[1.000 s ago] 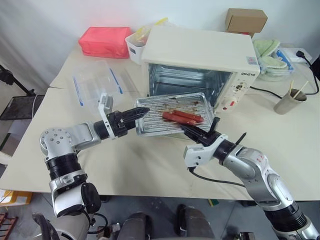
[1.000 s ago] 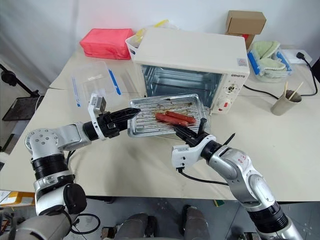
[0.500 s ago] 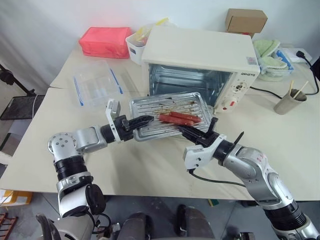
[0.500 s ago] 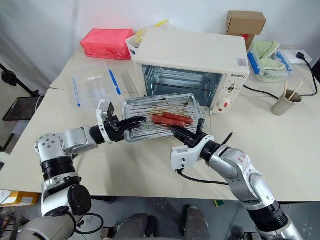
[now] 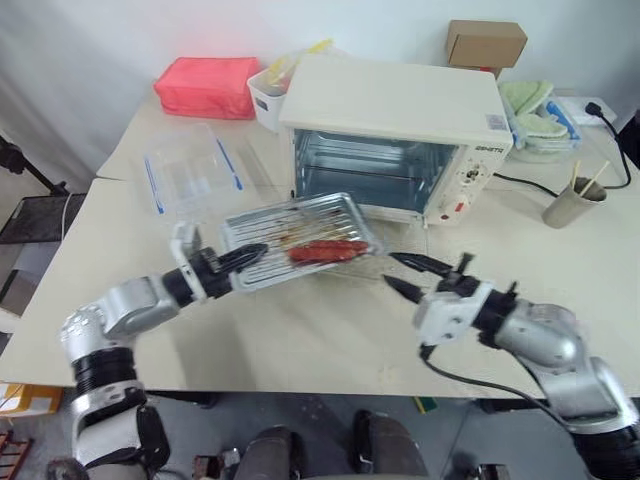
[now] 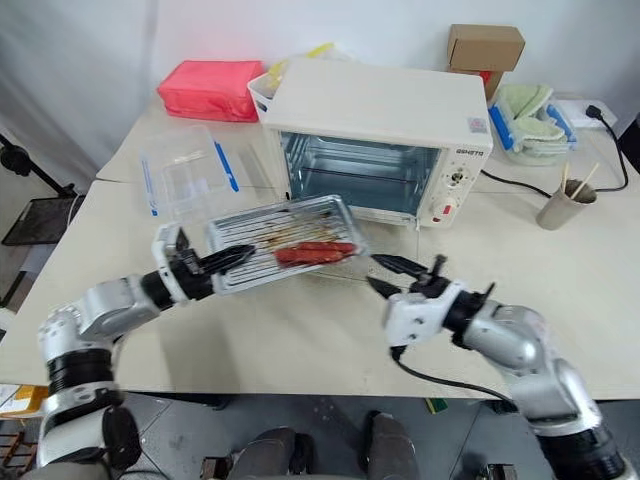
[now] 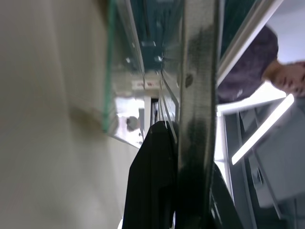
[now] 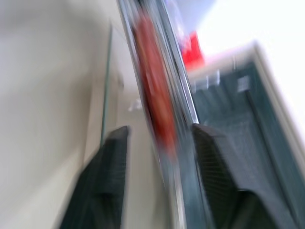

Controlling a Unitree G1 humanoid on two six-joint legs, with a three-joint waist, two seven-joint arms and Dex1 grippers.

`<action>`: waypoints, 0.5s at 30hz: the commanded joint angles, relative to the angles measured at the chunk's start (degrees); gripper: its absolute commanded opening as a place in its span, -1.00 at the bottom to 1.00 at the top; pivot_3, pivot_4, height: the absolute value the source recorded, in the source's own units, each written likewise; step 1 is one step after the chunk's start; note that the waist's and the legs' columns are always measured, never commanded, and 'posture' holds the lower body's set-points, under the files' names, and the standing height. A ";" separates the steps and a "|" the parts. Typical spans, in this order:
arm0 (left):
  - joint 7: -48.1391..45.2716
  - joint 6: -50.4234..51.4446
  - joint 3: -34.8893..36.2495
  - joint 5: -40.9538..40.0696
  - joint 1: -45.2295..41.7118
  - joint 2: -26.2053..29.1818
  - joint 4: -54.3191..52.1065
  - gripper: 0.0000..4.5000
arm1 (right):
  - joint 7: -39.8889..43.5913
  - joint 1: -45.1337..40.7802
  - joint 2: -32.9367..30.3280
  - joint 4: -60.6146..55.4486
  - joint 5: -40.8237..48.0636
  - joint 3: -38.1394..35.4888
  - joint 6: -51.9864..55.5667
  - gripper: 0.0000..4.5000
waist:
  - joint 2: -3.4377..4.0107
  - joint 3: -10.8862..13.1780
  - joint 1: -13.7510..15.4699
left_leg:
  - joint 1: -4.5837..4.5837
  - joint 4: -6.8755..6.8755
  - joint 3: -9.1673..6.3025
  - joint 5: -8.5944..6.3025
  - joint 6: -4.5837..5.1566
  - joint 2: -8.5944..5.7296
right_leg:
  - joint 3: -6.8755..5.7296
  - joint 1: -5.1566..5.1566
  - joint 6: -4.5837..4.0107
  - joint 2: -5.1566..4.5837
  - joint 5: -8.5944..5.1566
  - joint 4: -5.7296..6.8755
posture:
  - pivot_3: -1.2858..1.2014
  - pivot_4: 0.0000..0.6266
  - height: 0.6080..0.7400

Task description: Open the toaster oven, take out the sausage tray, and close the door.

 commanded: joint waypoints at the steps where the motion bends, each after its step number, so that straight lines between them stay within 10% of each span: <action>1: -5.67 -0.66 3.78 -2.67 5.11 1.37 -6.15 -1.00 | 3.36 2.02 -2.83 5.58 8.74 -5.39 -5.16 -0.70 | 0.00 0.00 0.02 | 0.05 0.00 0.03 0.00 0.00 0.02 | 0.01 0.05 0.00 0.01 0.00 -0.02 | 0.03 -0.52 1.00; 3: -7.23 -2.11 5.84 -2.67 9.81 1.06 -9.79 -1.00 | 6.14 2.83 -3.65 9.42 13.89 -7.16 -6.84 -0.98 | 0.00 0.00 -0.03 | 0.29 -0.06 0.00 -0.01 -0.02 0.08 | 0.05 0.37 -0.04 0.03 -0.02 -0.22 | 0.03 -0.52 1.00; 15: -5.17 -23.67 15.15 -2.67 31.54 -17.43 -37.45 -1.00 | 21.05 -5.31 -0.64 35.12 27.41 -5.43 0.58 -0.98 | -0.02 -0.01 0.03 | 0.46 -0.03 -0.08 -0.08 -0.12 0.17 | 0.02 0.68 -0.10 -0.48 -0.05 -0.51 | 0.03 -0.52 1.00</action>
